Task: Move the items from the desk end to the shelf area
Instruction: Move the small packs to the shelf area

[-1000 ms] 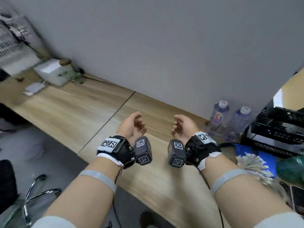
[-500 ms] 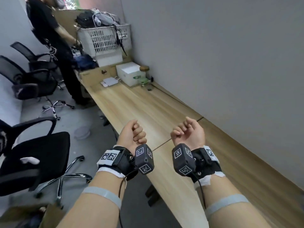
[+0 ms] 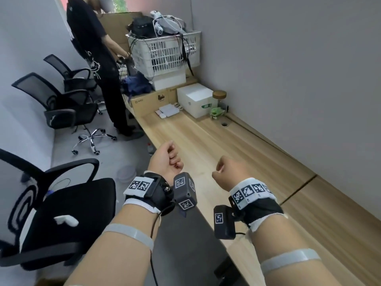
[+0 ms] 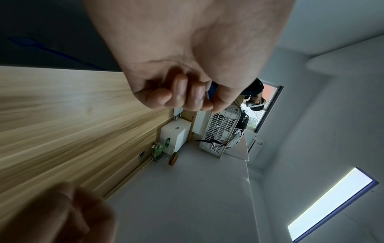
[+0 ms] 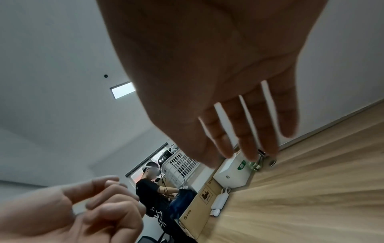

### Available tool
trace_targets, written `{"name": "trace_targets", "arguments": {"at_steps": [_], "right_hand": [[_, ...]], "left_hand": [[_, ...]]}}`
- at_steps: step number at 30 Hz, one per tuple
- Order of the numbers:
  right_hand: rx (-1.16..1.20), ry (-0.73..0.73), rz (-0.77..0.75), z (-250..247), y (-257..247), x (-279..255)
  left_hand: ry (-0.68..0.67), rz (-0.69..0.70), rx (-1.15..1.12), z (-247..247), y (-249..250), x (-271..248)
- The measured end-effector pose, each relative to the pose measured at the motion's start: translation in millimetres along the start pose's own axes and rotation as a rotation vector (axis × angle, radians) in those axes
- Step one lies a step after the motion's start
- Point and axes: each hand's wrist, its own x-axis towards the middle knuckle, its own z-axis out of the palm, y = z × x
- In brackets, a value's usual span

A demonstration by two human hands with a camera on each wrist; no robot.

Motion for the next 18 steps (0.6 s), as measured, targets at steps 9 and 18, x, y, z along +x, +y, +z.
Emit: {"name": "trace_targets", "arguments": {"at_steps": [9, 18], "right_hand": [[0.015, -0.162, 0.068, 39.6, -31.1, 155.1], [0.165, -0.215, -0.047, 59.5, -96.2, 319.4]], "left_hand": [[0.110, 0.075, 0.170, 1.4, 59.9, 151.8], [0.111, 0.125, 1.445, -15.4, 124.8, 295.3]]}}
